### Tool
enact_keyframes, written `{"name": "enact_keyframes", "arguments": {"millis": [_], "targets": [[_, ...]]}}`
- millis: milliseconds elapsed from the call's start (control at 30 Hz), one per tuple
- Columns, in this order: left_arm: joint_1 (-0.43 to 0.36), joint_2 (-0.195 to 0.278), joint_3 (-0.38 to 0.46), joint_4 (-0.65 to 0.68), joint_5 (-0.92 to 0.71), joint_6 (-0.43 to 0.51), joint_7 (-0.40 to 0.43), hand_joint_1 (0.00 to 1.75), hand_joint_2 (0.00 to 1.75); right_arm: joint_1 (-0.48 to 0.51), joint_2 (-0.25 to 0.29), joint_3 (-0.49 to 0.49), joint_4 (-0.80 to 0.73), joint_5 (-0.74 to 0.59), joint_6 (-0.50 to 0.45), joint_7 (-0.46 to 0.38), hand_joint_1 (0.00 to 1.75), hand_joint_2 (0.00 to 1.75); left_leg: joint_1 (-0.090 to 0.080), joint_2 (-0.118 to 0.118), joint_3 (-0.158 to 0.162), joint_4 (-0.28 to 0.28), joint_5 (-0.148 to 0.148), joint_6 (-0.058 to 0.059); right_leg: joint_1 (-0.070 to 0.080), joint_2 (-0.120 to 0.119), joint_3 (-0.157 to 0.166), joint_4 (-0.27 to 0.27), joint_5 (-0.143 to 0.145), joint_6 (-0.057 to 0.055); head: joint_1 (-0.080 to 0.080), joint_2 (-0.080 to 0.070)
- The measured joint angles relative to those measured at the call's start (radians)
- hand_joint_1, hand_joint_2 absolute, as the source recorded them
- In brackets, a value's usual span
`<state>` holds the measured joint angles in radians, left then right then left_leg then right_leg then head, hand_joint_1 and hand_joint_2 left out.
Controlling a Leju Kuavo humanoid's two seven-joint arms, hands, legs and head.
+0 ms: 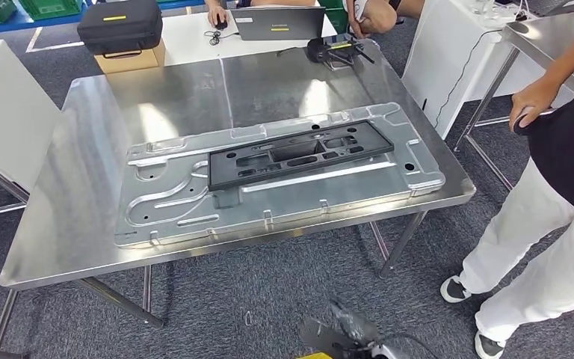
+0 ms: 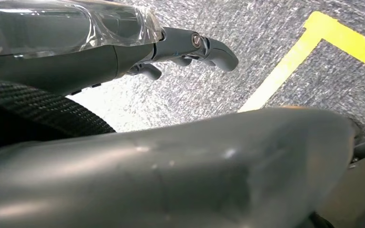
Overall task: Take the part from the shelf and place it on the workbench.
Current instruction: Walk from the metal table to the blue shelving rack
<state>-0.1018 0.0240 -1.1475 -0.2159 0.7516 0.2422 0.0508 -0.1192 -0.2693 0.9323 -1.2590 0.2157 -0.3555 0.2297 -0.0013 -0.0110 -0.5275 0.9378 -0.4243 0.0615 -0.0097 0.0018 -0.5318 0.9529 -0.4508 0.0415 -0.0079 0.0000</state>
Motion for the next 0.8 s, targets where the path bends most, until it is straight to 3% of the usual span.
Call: {"name": "enact_keyframes", "arguments": {"millis": [100,200,333,400,533,800], "targets": [[0.001,-0.001,0.0,0.0,0.007,0.015,0.003,0.0,0.0,0.041,0.046,0.023,0.202,-0.167,-0.015,-0.085,0.0,0.0,0.002,0.0,0.002,-0.003,0.002,-0.004,0.003,0.0,0.0,0.0,-0.001,-0.006,0.0,0.0],[0.002,-0.002,0.0,0.0,0.012,0.034,0.007,0.0,0.0,0.061,0.091,0.029,0.401,-0.332,0.012,-0.116,0.0,0.0,0.004,0.0,0.003,-0.004,0.003,-0.009,0.005,0.001,0.0,0.001,-0.002,-0.009,0.0,0.0],[0.003,-0.004,0.0,0.0,0.015,0.05,0.009,0.0,0.0,0.06,0.137,0.006,0.609,-0.499,0.068,-0.044,0.0,0.0,0.006,0.001,0.004,-0.005,0.001,-0.028,0.006,0.002,0.0,0.001,-0.003,-0.012,0.0,0.0],[0.003,-0.005,0.0,0.0,0.015,0.056,0.008,0.0,0.0,0.058,0.156,-0.018,0.686,-0.569,0.081,0.014,0.0,0.0,0.006,0.001,0.004,-0.005,0.001,-0.03,0.006,0.002,0.0,0.001,-0.003,-0.012,0.0,0.0],[0.003,-0.006,0.0,0.0,0.016,0.063,0.004,0.0,0.0,0.055,0.195,-0.063,0.799,-0.615,0.075,0.063,0.0,0.0,0.003,0.001,0.003,-0.001,0.0,-0.029,0.003,0.001,0.001,0.0,-0.002,-0.011,0.0,0.0],[0.003,-0.006,-0.001,0.0,0.007,0.064,0.001,0.0,0.0,0.05,0.248,-0.108,0.913,-0.624,0.061,0.067,0.0,0.0,-0.002,0.001,-0.002,0.01,-0.007,-0.016,-0.002,0.001,0.004,-0.002,0.001,-0.002,0.0,0.0]]}}
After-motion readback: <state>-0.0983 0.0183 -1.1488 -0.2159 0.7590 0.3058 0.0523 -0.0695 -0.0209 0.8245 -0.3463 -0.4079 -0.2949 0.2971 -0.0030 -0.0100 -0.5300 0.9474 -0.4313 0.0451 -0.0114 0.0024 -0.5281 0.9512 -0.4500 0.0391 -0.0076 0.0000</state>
